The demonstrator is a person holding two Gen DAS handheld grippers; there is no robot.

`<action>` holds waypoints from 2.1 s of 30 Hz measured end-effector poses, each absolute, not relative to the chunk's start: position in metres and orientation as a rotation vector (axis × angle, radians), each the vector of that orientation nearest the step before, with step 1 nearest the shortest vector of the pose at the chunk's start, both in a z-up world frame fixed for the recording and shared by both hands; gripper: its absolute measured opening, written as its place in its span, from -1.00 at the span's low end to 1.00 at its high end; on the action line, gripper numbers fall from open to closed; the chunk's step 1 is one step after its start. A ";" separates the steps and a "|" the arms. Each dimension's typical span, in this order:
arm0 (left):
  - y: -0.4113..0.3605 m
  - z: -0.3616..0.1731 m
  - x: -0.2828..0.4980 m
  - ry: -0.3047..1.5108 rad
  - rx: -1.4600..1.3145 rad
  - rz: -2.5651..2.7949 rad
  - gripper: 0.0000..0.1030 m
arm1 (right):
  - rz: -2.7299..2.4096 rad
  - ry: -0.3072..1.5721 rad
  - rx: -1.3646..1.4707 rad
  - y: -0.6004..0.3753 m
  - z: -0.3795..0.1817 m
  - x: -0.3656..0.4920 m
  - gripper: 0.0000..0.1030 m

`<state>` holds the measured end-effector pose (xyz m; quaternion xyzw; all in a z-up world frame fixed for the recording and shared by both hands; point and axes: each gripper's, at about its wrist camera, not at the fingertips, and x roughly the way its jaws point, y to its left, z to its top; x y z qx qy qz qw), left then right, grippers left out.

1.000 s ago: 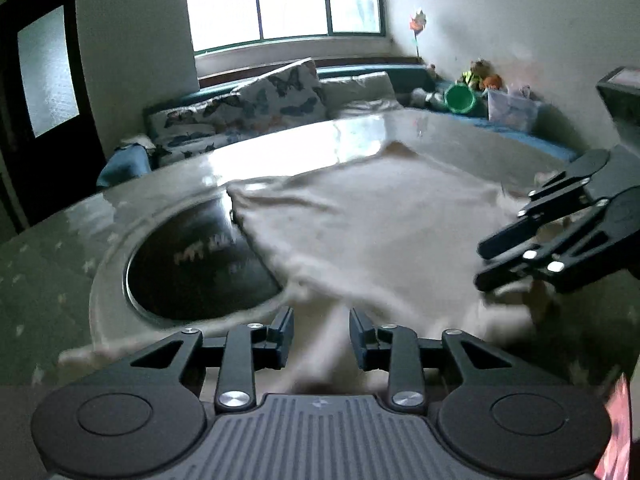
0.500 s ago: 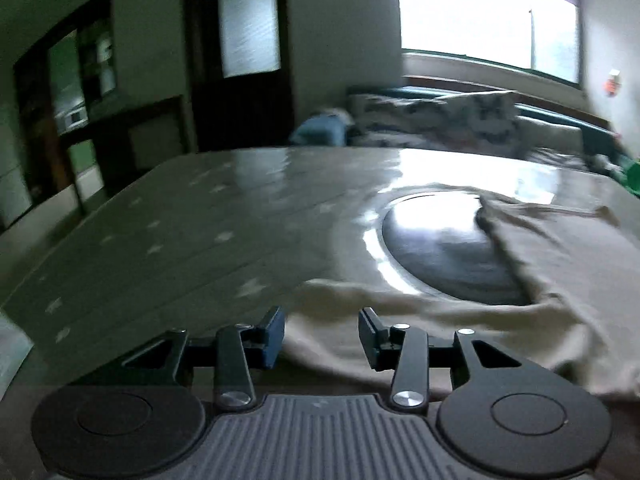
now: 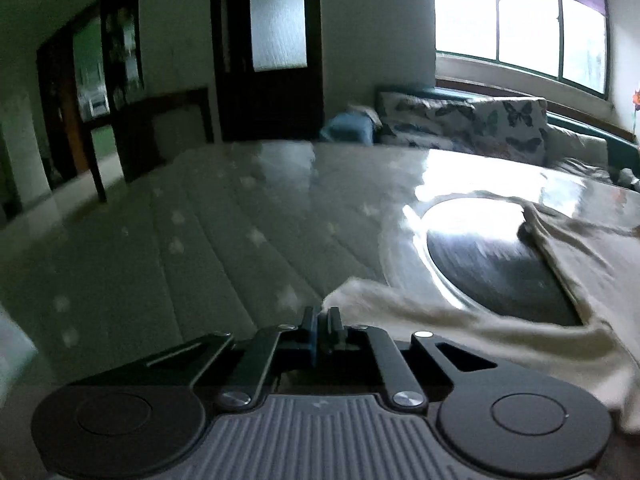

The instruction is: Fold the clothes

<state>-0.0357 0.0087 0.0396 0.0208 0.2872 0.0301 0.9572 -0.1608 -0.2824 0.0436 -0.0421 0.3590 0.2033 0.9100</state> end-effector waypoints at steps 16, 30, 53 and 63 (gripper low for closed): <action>0.006 0.026 -0.024 0.644 0.127 0.039 -0.24 | 0.508 0.805 -0.131 -0.262 0.032 -0.150 -0.18; -0.022 0.009 0.022 0.639 0.275 -0.006 -0.46 | 0.534 0.805 -0.124 -0.255 0.032 -0.151 -0.15; -0.116 0.061 -0.034 0.524 0.228 -0.359 -0.10 | -0.136 0.701 0.005 -0.425 0.062 -0.186 -0.17; -0.246 0.052 -0.085 0.565 0.339 -0.891 -0.05 | -0.232 0.795 0.013 -0.455 0.034 -0.155 -0.64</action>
